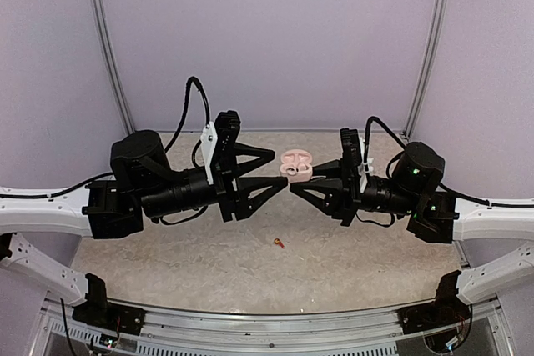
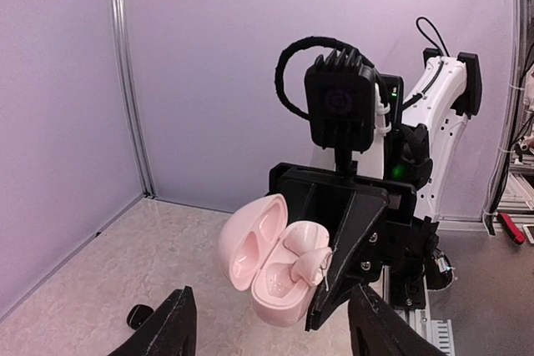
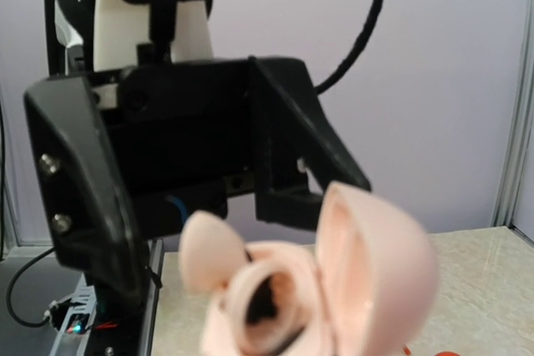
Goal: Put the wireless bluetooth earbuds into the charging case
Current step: Adjust the left earbud in the left side groove of the charging case.
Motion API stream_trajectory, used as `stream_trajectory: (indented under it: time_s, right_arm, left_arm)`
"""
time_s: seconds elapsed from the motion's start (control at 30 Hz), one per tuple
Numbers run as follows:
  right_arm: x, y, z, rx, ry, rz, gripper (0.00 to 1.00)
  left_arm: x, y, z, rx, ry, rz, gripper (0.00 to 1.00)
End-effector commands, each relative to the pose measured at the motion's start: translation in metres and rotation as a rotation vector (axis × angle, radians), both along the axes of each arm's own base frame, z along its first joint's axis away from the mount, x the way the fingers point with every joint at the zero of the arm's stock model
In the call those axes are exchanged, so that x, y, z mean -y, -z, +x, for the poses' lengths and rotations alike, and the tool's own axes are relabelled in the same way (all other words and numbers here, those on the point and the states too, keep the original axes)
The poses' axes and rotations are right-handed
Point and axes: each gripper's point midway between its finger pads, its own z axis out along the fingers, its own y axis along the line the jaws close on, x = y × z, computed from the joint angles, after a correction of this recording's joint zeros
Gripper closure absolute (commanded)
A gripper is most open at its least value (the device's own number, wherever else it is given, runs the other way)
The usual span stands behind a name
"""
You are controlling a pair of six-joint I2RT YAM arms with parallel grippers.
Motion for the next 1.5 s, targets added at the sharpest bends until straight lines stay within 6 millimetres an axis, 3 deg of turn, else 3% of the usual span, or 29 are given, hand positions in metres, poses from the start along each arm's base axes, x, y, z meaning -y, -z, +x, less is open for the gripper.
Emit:
stream_trajectory:
  time_s: [0.0,0.37,0.83,1.47]
  right_arm:
    - [-0.001,-0.007,-0.004,0.019,-0.006,0.011,1.0]
    - [-0.003,-0.006,-0.006,0.029,-0.008,0.001,1.0]
    - [-0.002,-0.011,-0.014,0.057,-0.04,0.013,1.0]
    - [-0.002,-0.008,-0.03,0.093,-0.125,0.003,1.0]
  left_arm:
    - [0.003,-0.018,0.002,-0.019,0.014,-0.051,0.39]
    - [0.0,-0.022,0.009,-0.073,0.038,-0.081,0.48]
    - [0.0,-0.011,0.019,-0.101,0.037,-0.057,0.58]
    - [-0.004,-0.004,0.031,-0.24,0.102,-0.053,0.62]
